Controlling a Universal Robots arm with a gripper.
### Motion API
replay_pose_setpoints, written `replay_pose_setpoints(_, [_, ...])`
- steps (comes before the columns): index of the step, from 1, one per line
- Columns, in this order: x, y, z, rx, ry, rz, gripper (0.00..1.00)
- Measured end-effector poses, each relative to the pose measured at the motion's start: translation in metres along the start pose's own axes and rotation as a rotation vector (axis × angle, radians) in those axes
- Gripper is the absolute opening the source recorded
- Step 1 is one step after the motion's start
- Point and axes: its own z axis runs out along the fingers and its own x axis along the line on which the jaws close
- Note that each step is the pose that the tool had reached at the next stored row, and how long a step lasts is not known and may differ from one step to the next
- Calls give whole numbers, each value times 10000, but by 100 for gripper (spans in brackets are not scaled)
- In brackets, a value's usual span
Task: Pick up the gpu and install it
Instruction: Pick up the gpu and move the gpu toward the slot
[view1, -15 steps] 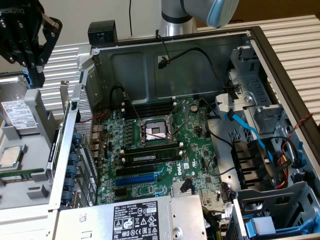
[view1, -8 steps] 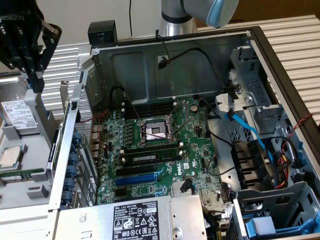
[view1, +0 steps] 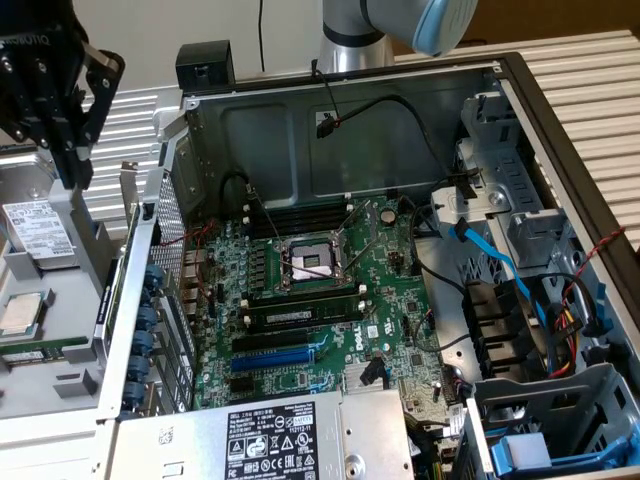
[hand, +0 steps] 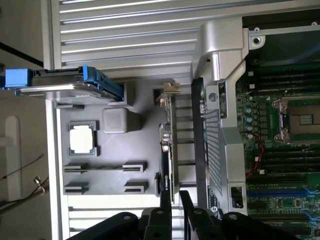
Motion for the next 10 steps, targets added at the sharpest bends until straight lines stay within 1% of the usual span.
replay_pose_setpoints(1, [0, 0, 6, 6, 1, 1, 25])
replay_pose_setpoints(2, [0, -1, 12, 10, 0, 1, 25])
replay_pose_setpoints(4, [1, -1, 27, 17, 0, 2, 38])
replay_pose_setpoints(6, [3, -1, 44, 19, -1, 2, 38])
replay_pose_setpoints(10, [5, -5, 116, 20, -1, 2, 38])
